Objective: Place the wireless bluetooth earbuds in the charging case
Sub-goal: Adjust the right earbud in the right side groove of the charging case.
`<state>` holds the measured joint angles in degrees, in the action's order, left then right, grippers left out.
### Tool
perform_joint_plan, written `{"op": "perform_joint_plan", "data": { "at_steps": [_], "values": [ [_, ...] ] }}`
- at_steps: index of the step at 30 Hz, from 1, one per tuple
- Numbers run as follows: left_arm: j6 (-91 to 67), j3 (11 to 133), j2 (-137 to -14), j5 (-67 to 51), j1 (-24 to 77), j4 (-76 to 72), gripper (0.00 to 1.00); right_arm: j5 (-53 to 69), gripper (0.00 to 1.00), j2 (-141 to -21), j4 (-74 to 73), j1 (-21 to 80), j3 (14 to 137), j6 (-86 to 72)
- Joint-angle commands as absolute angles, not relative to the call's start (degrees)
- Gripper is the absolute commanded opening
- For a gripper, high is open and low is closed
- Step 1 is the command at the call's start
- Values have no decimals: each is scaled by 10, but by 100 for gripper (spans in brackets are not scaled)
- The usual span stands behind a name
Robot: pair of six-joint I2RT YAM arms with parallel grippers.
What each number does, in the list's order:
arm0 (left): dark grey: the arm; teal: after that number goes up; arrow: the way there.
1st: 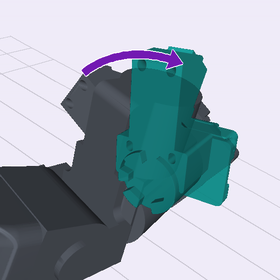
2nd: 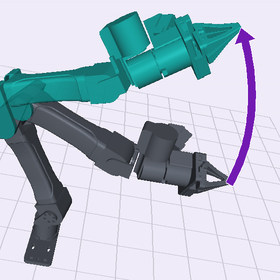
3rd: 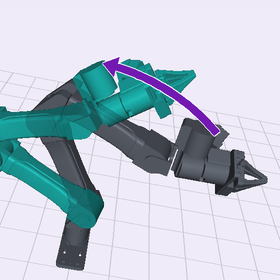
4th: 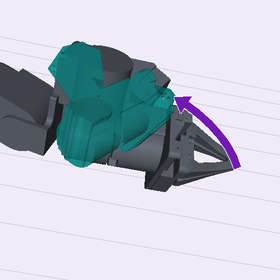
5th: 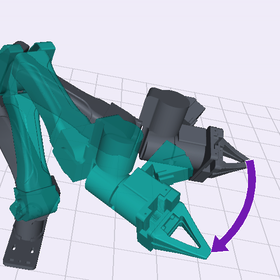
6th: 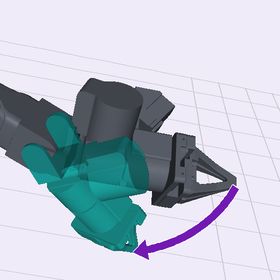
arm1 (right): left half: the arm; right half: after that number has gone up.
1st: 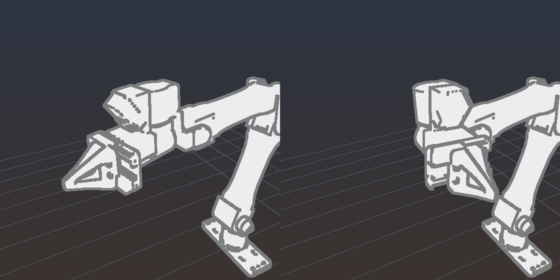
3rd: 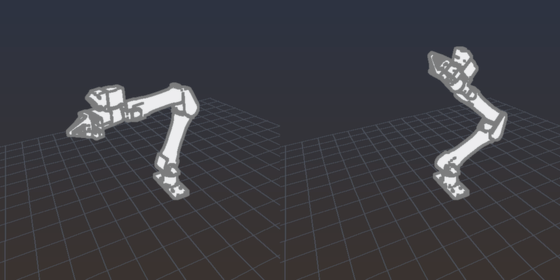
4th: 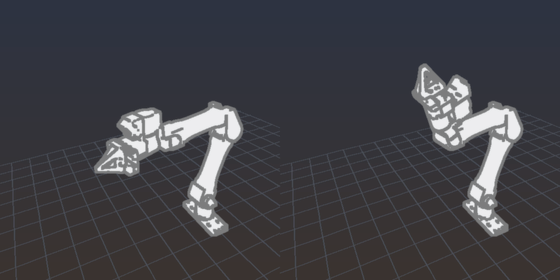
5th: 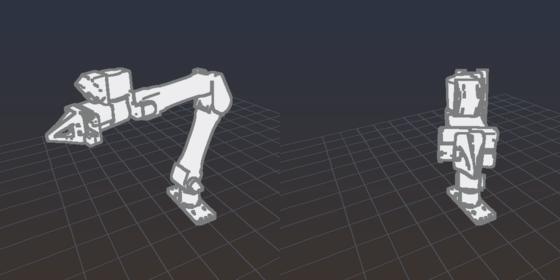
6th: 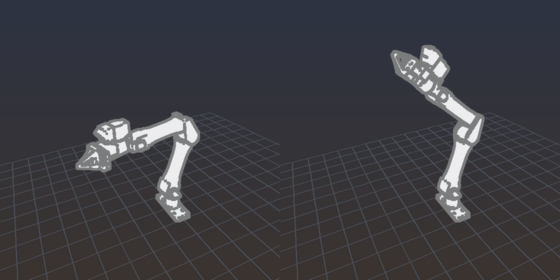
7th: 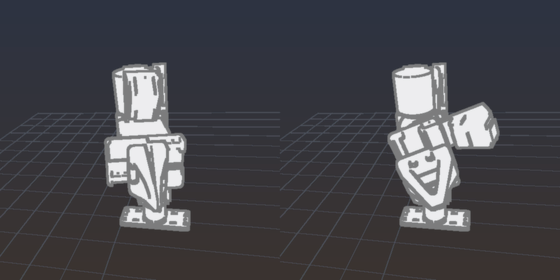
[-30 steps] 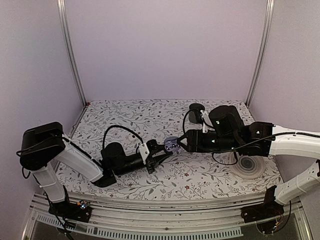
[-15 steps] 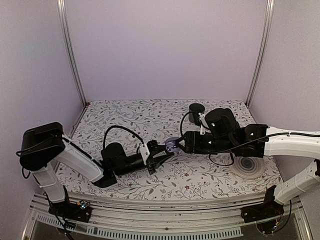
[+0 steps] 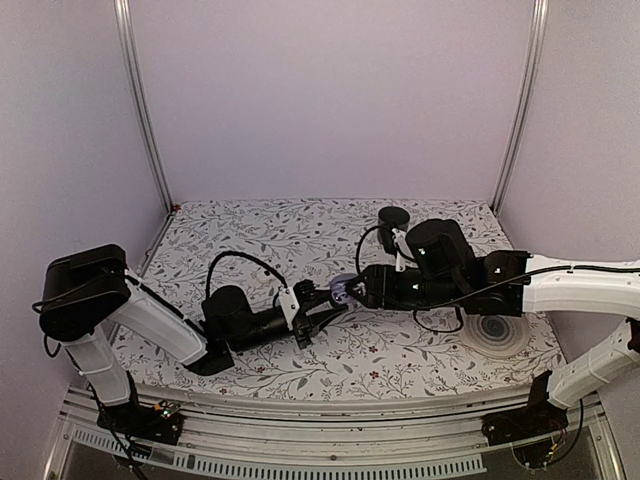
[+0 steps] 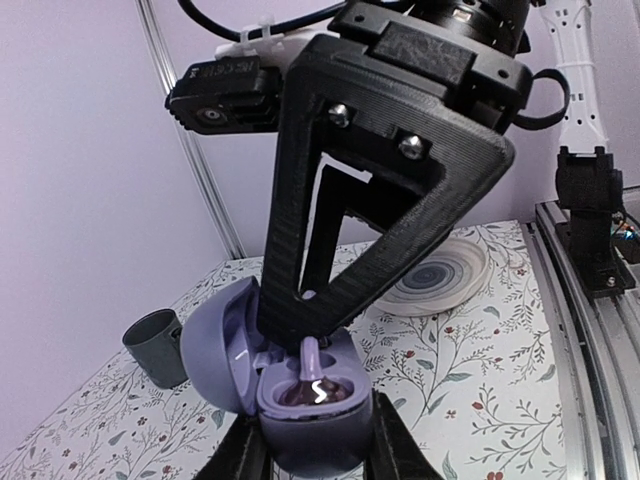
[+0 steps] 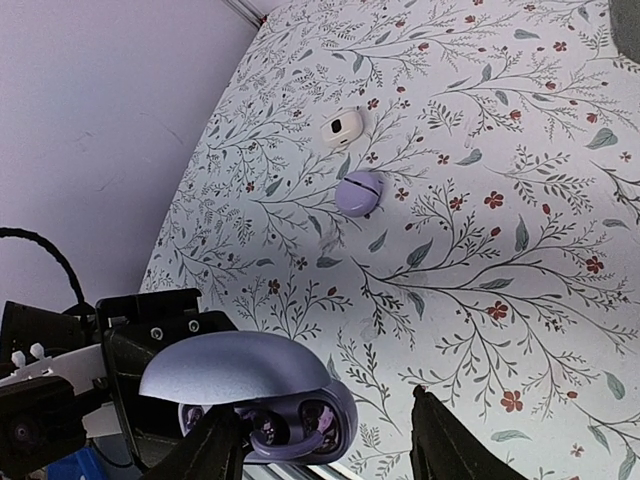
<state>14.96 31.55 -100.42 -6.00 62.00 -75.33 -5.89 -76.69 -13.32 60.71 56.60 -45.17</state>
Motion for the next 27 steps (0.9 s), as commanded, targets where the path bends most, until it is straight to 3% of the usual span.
{"op": "perform_joint_plan", "data": {
  "at_steps": [1, 27],
  "values": [
    [151, 313, -1001, -66, 629, -795, 0, -69, 58, -761, -141, 599, 546, -458],
    [107, 298, -1006, -67, 626, -854, 0, -31, 57, -773, -146, 597, 569, -425]
  ]
}}
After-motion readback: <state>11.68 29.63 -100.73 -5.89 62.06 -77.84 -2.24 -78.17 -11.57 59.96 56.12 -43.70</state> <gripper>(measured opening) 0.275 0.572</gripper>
